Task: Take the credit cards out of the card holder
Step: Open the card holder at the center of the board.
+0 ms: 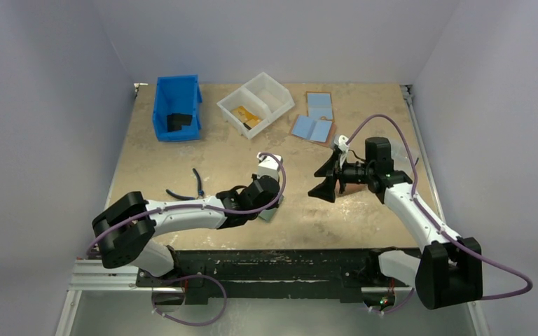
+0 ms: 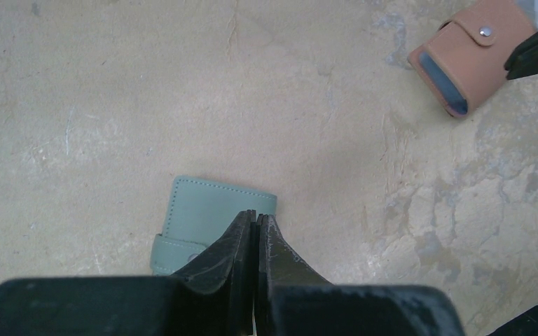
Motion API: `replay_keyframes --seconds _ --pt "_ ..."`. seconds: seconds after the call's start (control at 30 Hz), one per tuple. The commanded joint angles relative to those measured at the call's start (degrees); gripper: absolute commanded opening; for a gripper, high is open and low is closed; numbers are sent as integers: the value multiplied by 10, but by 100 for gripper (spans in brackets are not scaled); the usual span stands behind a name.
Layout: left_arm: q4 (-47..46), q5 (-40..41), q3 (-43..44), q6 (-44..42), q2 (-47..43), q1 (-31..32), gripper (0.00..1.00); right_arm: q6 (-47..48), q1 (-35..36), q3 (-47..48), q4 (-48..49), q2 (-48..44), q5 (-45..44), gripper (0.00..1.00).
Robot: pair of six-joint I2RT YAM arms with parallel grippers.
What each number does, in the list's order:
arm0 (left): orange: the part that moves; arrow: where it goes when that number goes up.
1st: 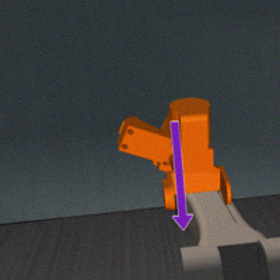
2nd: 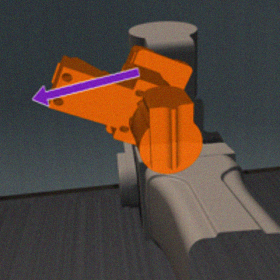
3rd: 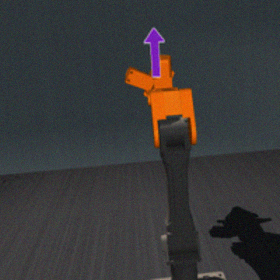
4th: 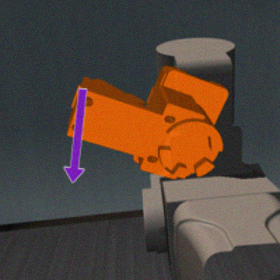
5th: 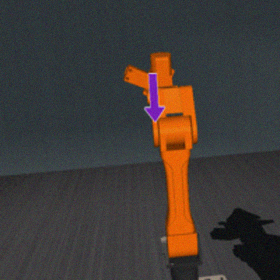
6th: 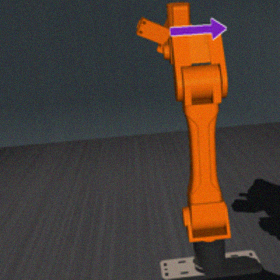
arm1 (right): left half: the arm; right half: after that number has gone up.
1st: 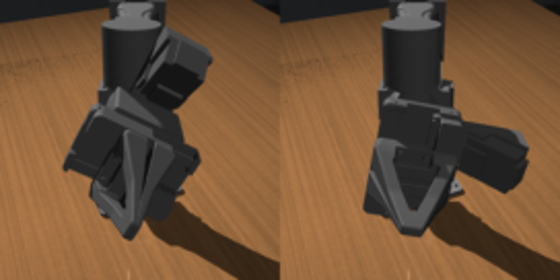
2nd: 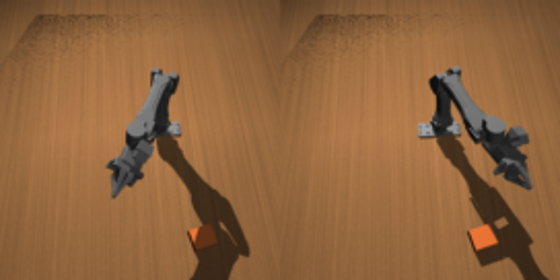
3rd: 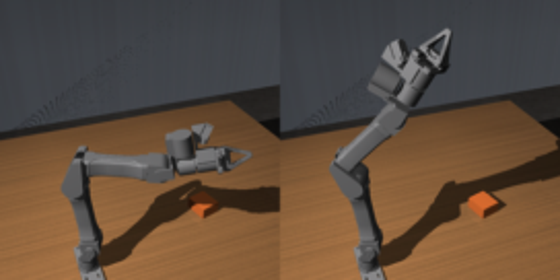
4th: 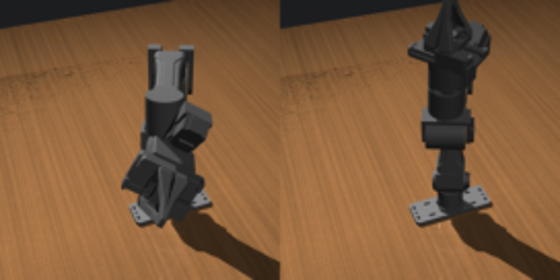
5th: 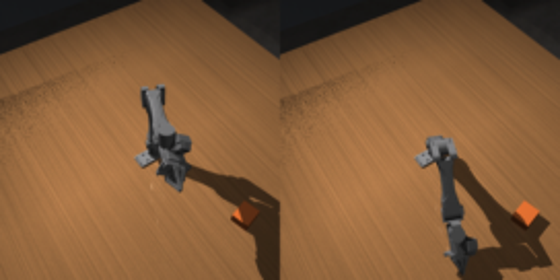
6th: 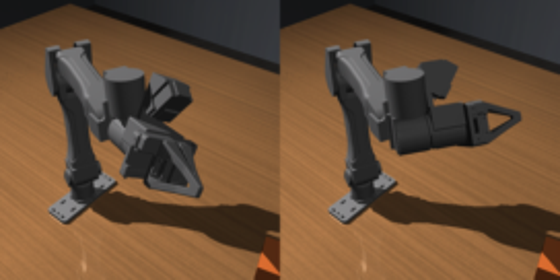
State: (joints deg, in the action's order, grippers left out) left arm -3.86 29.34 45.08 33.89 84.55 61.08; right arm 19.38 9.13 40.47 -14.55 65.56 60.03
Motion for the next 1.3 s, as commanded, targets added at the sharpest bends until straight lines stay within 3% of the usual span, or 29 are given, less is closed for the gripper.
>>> replay_keyframes --seconds 0.0,0.33,0.67,0.8,0.83,0.9,1.27 --pt "-58 -15 -11 9 -19 -1 0 -68 5 -6 64 8 24 87" --pt "-77 -27 -25 7 -45 0 0 -101 7 -13 92 22 26 86" --pt "-21 4 -46 16 -74 0 0 -103 10 -13 94 24 25 86" --pt "10 -6 -27 -2 -39 -1 1 -103 11 -14 95 26 24 86" --pt "32 0 -12 -5 -15 -1 14 -103 12 -14 95 27 23 86" --pt "88 16 20 -9 17 -1 28 -102 13 -14 95 28 22 86" --pt "168 44 57 -7 44 -1 37 -98 18 -12 92 33 17 86"
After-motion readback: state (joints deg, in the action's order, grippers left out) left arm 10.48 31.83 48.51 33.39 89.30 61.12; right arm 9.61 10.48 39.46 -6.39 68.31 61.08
